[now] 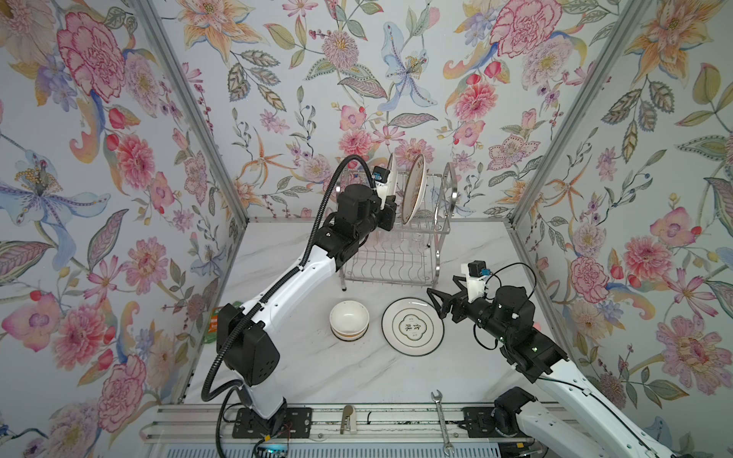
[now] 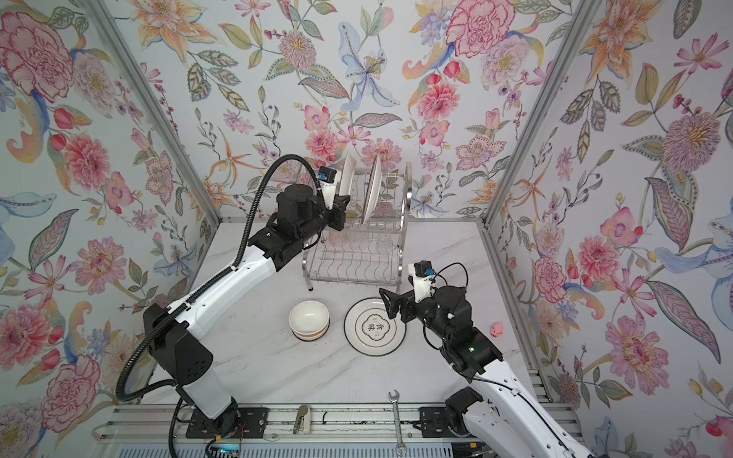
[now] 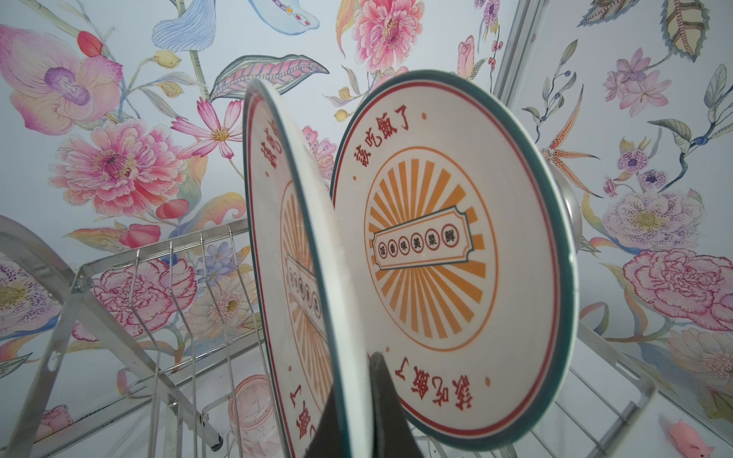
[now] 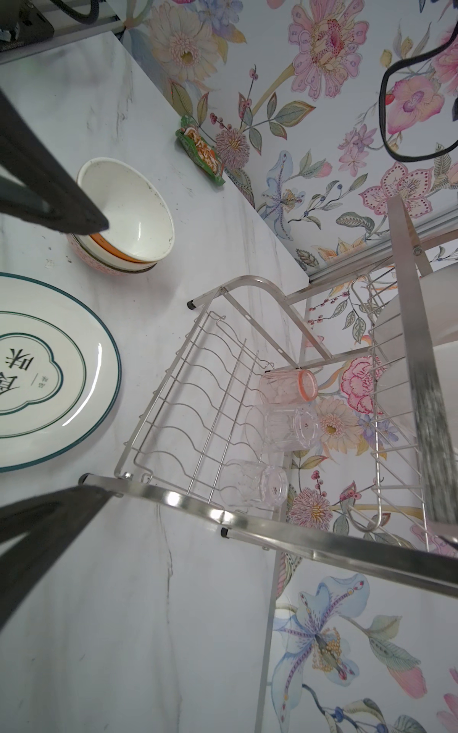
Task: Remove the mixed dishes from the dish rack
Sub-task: 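Close the left gripper on the printed plate's rim and lift it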
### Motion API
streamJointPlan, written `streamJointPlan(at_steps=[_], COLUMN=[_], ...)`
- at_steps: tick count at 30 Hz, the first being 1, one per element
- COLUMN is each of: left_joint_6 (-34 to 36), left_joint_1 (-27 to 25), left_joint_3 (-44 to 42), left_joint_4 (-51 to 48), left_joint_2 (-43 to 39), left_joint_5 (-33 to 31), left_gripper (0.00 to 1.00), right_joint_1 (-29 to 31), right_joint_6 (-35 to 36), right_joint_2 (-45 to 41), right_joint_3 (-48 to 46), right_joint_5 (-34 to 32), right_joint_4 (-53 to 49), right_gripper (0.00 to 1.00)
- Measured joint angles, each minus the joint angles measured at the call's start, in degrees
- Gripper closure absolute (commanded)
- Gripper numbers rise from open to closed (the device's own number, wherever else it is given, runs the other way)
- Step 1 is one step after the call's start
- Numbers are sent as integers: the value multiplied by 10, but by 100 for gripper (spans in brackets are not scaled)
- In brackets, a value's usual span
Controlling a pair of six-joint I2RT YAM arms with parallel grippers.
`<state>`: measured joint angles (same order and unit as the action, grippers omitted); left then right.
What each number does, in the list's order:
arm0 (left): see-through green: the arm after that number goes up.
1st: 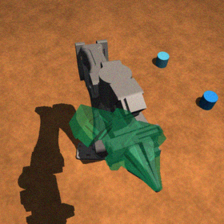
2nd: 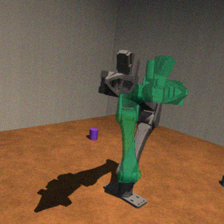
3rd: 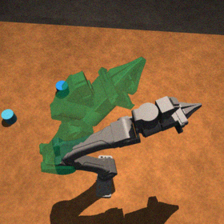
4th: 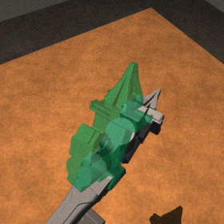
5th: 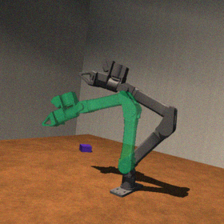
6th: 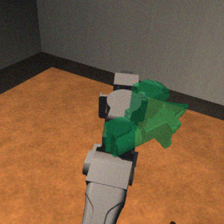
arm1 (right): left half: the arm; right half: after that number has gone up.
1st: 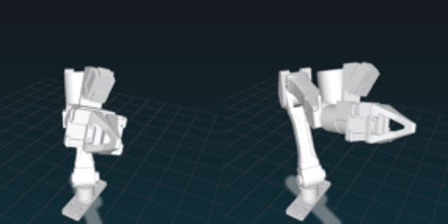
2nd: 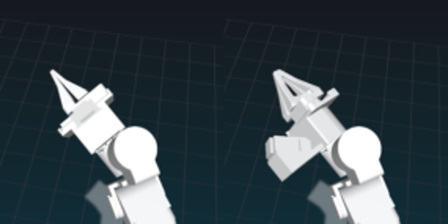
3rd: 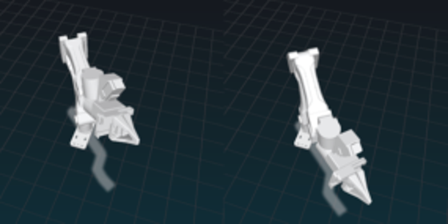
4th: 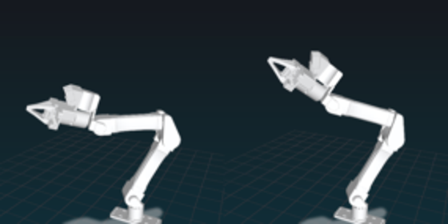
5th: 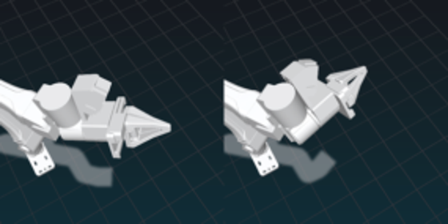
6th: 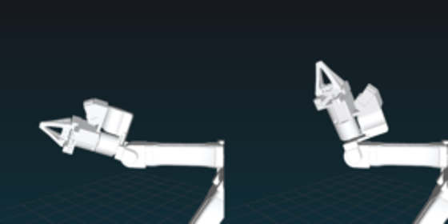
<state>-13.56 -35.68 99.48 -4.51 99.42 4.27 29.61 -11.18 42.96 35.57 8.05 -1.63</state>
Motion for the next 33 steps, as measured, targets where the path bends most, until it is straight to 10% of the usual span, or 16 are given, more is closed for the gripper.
streamJointPlan(at_steps=[21, 33], left_joint_6=[-8, 26], left_joint_1=[0, 0], left_joint_3=[-6, -141], left_joint_4=[67, 154], left_joint_2=[-48, -210], left_joint_5=[0, 50], left_gripper=[100, 100], right_joint_1=[0, 0], right_joint_6=[-4, -28], right_joint_2=[7, 8], right_joint_3=[0, 0], right_joint_5=[5, 5], right_joint_4=[24, 41], right_gripper=[1, 1])
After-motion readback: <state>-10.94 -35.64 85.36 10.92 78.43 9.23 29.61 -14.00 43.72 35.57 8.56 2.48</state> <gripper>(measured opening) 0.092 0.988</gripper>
